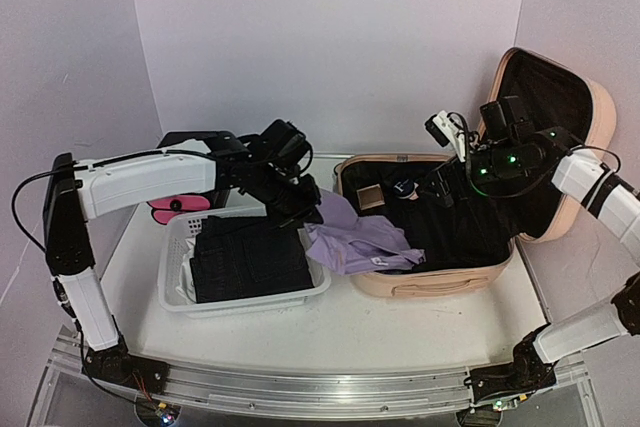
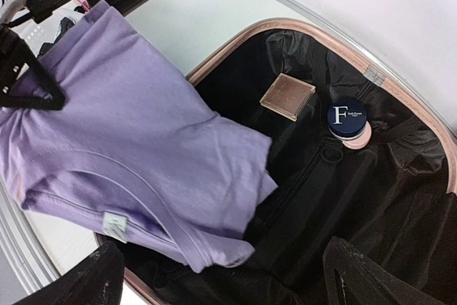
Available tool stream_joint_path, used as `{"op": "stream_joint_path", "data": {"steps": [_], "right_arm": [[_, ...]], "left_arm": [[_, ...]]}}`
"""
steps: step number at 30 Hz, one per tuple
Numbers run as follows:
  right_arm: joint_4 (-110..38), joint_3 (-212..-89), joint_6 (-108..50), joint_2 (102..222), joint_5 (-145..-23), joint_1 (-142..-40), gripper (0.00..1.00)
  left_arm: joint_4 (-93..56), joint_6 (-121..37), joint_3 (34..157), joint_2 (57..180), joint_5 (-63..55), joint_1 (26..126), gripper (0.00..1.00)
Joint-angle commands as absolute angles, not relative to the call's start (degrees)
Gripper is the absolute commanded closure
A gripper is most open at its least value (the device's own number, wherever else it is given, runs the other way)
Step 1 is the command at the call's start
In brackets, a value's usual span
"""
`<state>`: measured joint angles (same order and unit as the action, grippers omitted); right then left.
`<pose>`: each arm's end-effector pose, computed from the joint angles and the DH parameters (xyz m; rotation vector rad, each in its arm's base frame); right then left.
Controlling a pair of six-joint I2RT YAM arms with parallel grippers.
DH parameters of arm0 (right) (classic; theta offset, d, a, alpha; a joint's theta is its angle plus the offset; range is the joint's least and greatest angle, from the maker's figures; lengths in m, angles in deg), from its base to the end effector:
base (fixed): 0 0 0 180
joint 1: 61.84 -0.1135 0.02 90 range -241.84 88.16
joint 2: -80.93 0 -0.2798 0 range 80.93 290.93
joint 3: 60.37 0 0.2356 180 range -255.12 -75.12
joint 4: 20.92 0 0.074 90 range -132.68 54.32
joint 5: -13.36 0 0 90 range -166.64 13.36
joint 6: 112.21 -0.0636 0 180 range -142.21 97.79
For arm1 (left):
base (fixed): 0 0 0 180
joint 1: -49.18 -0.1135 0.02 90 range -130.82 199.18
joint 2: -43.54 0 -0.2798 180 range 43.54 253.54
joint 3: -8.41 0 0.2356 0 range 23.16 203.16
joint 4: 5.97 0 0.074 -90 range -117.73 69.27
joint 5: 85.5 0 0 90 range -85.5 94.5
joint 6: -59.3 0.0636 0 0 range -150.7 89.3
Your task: Open, take out, and arrange the luggage
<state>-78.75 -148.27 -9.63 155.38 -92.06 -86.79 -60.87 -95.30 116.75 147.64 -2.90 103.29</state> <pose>0.2384 0.1296 0.3432 -0.8808 2.1776 0.4219 0.2337 -0.3370 0.2963 -0.1879 2.7419 -0.9355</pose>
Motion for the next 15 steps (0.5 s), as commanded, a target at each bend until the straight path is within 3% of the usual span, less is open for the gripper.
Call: {"op": "stream_joint_path", "data": {"steps": [1,8,15], "right_arm": [[-79.4,-150.4,-9.2,153.5,-91.6,-87.0,0.02],[-80.5,-152.1,-8.7,153.0,-93.4,-87.1,0.02],[-82.4,-152.8,-7.5,152.5,-93.4,-87.2,0.02]], "left_arm": [[-59.4,-91.9,109.7,136.6,-2.1,101.0,1.0],[-59.5,-87.6,97.1,129.0,-8.1,95.8,1.0],[-59.4,-82.6,85.3,121.8,-4.5,92.3,1.0]]}}
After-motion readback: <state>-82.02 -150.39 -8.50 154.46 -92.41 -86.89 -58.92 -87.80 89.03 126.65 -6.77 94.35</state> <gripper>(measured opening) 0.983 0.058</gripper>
